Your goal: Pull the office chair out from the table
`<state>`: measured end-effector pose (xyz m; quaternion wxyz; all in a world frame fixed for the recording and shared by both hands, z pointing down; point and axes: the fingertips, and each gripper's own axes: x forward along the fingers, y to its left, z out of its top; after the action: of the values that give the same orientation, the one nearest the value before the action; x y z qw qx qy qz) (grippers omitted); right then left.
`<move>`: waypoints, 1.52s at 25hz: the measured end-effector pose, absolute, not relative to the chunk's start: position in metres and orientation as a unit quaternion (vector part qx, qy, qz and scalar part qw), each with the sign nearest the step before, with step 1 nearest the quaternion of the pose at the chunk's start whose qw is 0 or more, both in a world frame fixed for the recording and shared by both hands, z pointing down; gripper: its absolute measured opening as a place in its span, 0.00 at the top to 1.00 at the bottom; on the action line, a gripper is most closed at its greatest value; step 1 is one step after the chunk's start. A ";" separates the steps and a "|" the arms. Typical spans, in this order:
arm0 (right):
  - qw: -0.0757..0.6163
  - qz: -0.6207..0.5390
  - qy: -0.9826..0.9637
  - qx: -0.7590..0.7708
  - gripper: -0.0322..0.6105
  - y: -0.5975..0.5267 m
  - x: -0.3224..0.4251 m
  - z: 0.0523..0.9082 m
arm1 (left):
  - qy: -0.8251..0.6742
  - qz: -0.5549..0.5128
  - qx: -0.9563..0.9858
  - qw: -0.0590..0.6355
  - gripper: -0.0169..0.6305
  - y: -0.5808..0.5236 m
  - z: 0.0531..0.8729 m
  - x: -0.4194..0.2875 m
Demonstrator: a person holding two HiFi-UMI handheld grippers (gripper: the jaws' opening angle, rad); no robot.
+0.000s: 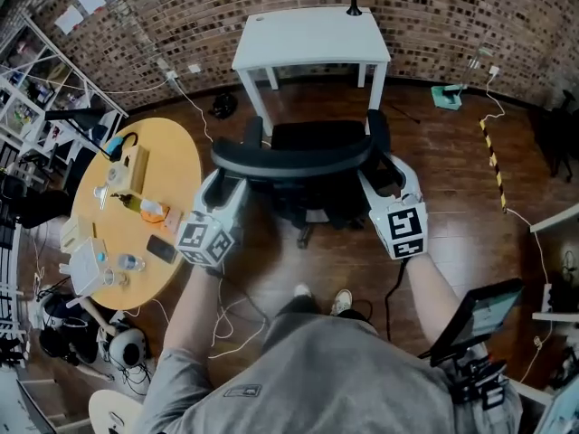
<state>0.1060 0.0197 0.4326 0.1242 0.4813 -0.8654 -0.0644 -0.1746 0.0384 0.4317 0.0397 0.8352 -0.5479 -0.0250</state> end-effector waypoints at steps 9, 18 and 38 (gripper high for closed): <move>0.119 -0.050 -0.874 0.468 0.74 0.063 0.074 0.452 | -0.524 -0.036 0.850 0.040 0.74 0.084 0.439 -0.153; 0.113 -0.051 -0.862 0.491 0.84 0.130 0.037 0.448 | -0.481 -0.025 0.876 0.032 0.96 0.139 0.437 -0.142; 0.132 -0.004 -0.864 0.486 0.93 0.254 -0.009 0.472 | -0.420 -0.021 0.904 0.075 0.97 0.233 0.456 -0.122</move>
<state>-0.0092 0.2544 0.4718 0.1321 0.4859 -0.8639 -0.0040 -0.1224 0.2325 0.4559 0.0752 0.9042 -0.4199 -0.0206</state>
